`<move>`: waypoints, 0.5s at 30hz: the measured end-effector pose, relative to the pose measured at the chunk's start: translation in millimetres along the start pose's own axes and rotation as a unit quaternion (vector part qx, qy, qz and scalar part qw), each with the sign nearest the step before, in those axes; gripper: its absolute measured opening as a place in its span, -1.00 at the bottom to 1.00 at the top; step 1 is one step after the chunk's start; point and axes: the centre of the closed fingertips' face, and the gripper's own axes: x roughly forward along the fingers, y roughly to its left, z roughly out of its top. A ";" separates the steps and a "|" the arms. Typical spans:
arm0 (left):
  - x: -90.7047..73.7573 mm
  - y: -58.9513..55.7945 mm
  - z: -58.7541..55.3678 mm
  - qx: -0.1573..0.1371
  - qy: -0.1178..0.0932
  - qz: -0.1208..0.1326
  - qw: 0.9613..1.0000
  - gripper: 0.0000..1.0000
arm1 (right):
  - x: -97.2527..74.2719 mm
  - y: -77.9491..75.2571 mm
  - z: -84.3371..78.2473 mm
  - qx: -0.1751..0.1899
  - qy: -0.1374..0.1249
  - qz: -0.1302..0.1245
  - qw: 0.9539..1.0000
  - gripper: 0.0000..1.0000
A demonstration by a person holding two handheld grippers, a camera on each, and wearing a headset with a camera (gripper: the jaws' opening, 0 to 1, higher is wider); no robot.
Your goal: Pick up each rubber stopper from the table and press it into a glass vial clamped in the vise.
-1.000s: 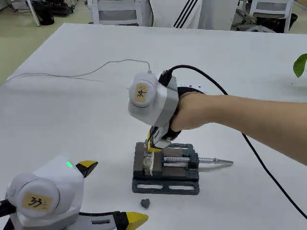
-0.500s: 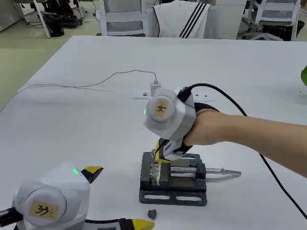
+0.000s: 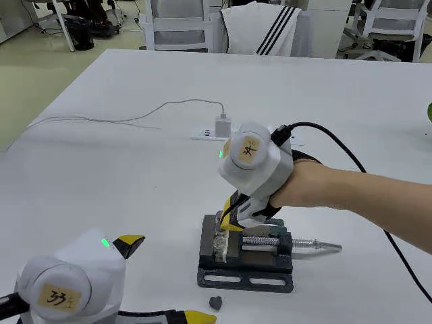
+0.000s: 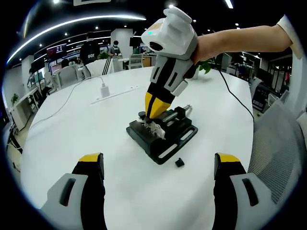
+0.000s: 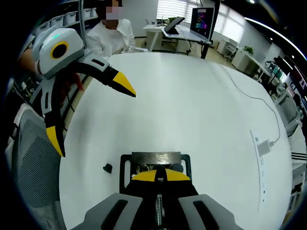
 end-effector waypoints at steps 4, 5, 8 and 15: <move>-1.1 0.6 -0.6 0.001 -0.002 0.000 1.000 0.89 | -4.2 -7.5 -0.6 0.015 -0.017 -0.028 0.999 -0.57; -1.7 0.5 -1.1 0.001 -0.002 0.000 1.000 0.89 | -4.9 -6.0 0.1 0.039 -0.028 -0.028 0.998 -0.46; -3.2 0.2 -2.2 0.000 -0.002 0.000 1.000 0.89 | -10.4 -2.3 7.0 0.052 -0.064 -0.031 0.996 -0.32; -6.9 2.0 -6.2 -0.003 0.001 0.001 1.000 0.89 | -22.2 14.3 9.2 0.079 -0.106 -0.036 0.991 -0.02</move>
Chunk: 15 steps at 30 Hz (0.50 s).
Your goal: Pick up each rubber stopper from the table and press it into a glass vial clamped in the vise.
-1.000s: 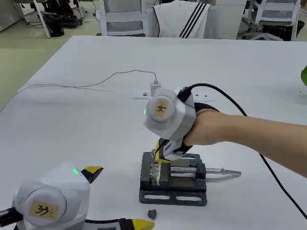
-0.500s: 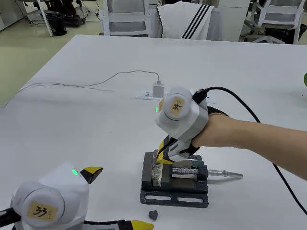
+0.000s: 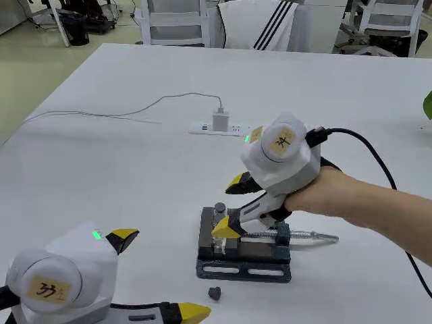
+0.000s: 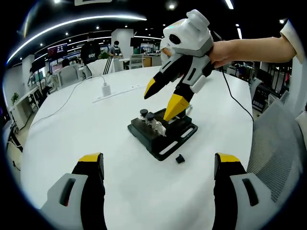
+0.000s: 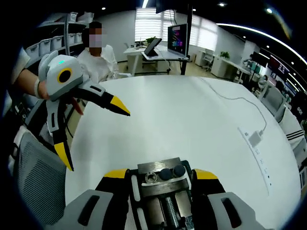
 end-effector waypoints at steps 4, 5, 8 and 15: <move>-1.3 1.1 -2.2 -0.001 0.002 0.000 1.000 0.89 | -3.1 14.6 -4.4 -0.001 -0.013 0.008 1.000 0.14; -1.5 1.4 -3.0 -0.001 0.003 0.000 1.000 0.89 | -3.6 17.7 -7.3 0.005 -0.013 0.007 1.000 0.17; -2.3 0.9 -3.5 0.001 0.005 -0.002 1.000 0.89 | -5.1 26.4 -13.8 0.012 -0.022 0.008 1.000 0.24; -4.4 2.0 -2.3 0.004 0.005 -0.003 1.000 0.90 | -7.8 45.6 -29.8 0.012 -0.029 0.004 0.999 0.44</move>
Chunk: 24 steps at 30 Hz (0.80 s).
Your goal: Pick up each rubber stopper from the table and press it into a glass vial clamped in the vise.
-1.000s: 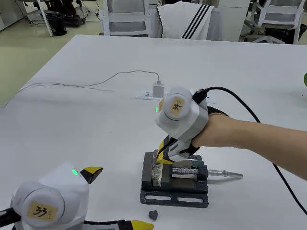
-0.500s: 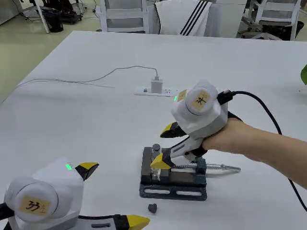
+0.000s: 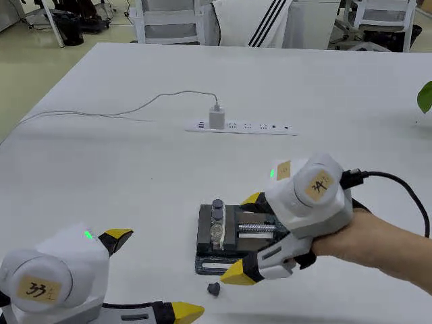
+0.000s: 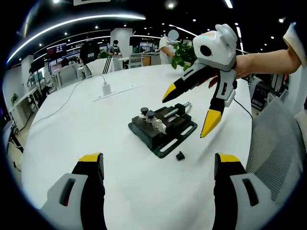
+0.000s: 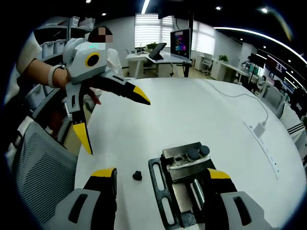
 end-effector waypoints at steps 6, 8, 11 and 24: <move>-0.9 -0.8 -0.8 0.001 0.003 -0.002 1.000 0.89 | 2.1 10.5 0.1 0.030 -0.042 -0.017 0.999 0.29; -1.0 -1.2 -1.5 0.003 0.004 -0.003 1.000 0.89 | 4.1 16.5 -1.1 0.033 -0.051 -0.017 0.998 0.22; -1.2 -1.4 -2.4 0.002 0.004 -0.004 1.000 0.89 | 9.3 21.8 -5.7 0.032 -0.054 -0.016 0.998 0.12; -1.4 -3.2 -9.4 -0.006 0.006 -0.006 1.000 0.89 | 35.7 39.3 -25.7 0.052 -0.053 -0.008 0.997 -0.52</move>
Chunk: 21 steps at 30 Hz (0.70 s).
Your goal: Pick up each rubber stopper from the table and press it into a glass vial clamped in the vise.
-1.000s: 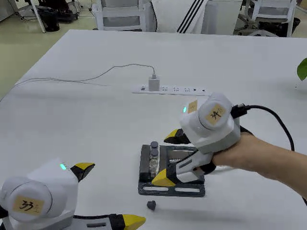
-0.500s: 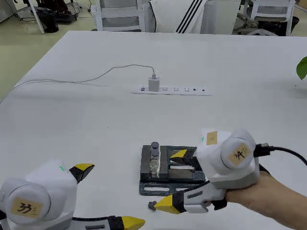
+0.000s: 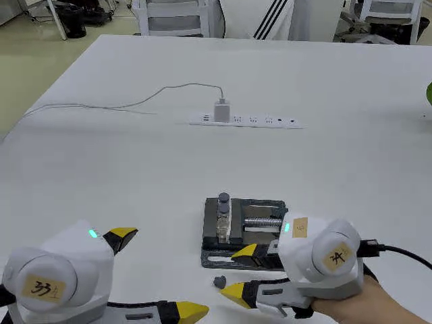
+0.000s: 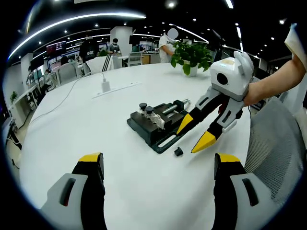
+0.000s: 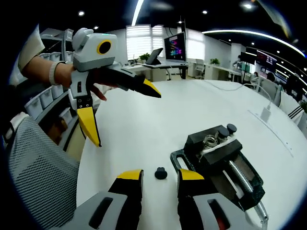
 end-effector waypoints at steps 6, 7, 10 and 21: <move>-0.1 0.1 -2.1 -0.004 0.000 0.000 1.000 0.89 | 9.7 -0.7 -11.5 0.008 0.010 -0.008 1.000 -0.68; -0.3 0.4 -2.2 -0.005 -0.001 0.001 1.000 0.89 | 10.2 -0.3 -11.8 0.010 0.010 -0.006 1.000 -0.69; -1.3 1.4 -3.4 -0.007 -0.001 0.003 1.000 0.89 | 10.9 1.0 -12.2 0.011 0.011 -0.004 1.000 -0.71; -2.9 1.3 -9.7 -0.013 0.003 0.005 1.000 0.88 | 14.0 -0.6 -13.8 0.001 0.015 -0.004 1.000 -0.78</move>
